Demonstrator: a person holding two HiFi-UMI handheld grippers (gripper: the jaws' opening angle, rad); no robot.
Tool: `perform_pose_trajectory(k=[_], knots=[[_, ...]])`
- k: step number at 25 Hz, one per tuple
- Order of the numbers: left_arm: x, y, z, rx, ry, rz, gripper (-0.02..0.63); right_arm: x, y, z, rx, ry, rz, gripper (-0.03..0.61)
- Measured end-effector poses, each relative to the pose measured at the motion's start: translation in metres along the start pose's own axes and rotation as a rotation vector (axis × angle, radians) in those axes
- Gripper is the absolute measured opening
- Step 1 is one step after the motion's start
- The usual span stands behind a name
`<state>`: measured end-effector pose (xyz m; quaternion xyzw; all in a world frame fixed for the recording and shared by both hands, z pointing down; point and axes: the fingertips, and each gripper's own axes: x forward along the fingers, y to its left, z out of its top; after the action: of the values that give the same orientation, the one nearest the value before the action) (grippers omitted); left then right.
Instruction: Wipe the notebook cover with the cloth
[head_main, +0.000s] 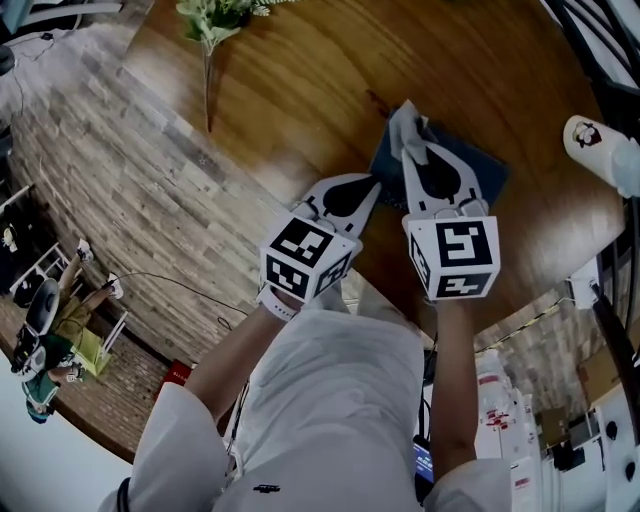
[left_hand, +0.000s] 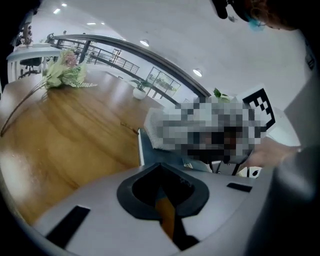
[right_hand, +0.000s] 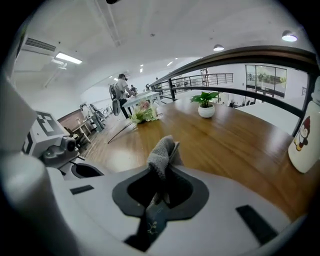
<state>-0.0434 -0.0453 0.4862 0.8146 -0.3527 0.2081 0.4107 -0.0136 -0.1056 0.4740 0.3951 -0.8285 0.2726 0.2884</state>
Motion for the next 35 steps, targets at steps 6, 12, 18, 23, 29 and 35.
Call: perform_pose_trajectory(k=[6, 12, 18, 23, 29, 35], knots=[[0.006, 0.006, -0.009, 0.001, 0.033, 0.004, 0.018, 0.019, 0.0, -0.011, -0.012, 0.099, 0.007, 0.038], [0.008, 0.006, -0.009, -0.005, 0.04, -0.006, 0.018, 0.025, -0.003, -0.012, -0.004, 0.18, 0.014, 0.038], [0.005, 0.008, -0.009, -0.043, 0.058, -0.01, 0.018, 0.024, -0.005, -0.015, 0.088, 0.17, 0.021, 0.038], [0.008, 0.007, -0.01, 0.005, 0.066, 0.016, 0.018, 0.02, -0.012, -0.018, 0.088, 0.181, 0.008, 0.038], [0.008, 0.009, -0.008, -0.042, 0.047, 0.016, 0.018, 0.008, -0.029, -0.024, 0.115, 0.172, -0.03, 0.038], [0.006, 0.009, -0.011, -0.023, 0.051, 0.031, 0.018, -0.01, -0.047, -0.038, 0.183, 0.153, -0.079, 0.038]])
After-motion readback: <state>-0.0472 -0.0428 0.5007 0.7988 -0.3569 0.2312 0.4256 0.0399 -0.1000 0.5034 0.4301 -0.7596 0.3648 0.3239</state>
